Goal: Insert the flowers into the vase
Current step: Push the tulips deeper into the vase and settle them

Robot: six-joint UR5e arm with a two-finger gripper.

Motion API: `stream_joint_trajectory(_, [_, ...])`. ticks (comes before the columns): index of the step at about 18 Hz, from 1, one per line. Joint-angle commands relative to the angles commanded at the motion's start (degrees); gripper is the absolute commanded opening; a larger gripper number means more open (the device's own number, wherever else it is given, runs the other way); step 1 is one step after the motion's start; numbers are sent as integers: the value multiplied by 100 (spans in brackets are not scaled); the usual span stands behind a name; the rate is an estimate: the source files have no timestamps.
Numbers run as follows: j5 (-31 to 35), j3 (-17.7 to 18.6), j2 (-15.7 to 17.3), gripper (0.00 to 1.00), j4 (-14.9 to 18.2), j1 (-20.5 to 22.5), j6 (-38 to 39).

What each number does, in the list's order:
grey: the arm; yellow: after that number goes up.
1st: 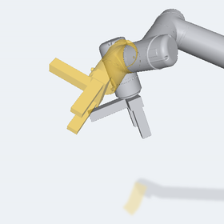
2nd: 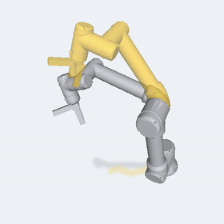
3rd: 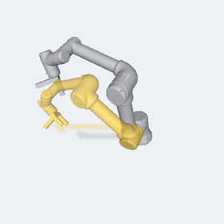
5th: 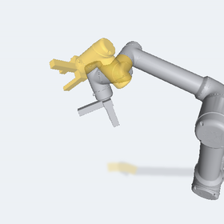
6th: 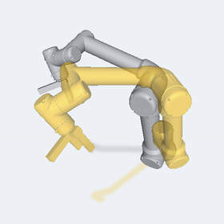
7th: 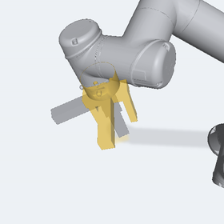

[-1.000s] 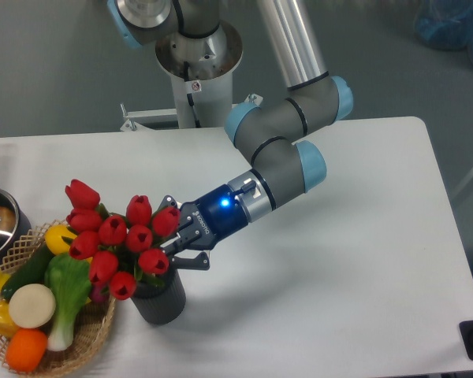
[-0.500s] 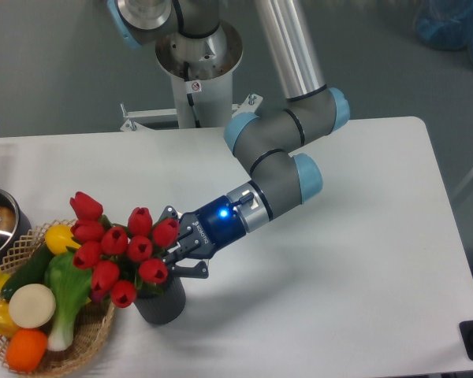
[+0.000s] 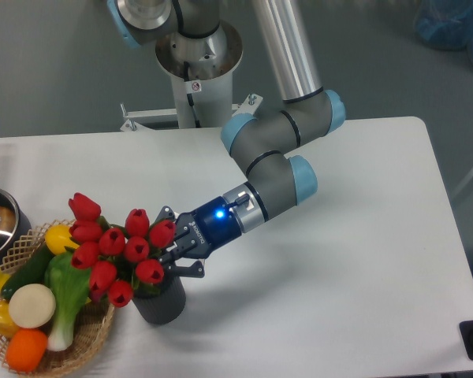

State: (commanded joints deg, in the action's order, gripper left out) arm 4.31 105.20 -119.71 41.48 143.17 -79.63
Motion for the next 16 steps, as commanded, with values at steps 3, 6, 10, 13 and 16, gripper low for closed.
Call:
stream_joint_trajectory(3, [0,26,-9,6,0,0,-96])
stream_joint_trajectory(6, [0,18,-9,8,0,0,-97])
stream_joint_trajectory(10, [0,18,-9,15,0,0,-105])
stream_joint_trajectory(13, [0,18,-17,20,0,9,-97])
stream_joint_trajectory(16, [0,18,-9,30,0,9,-106])
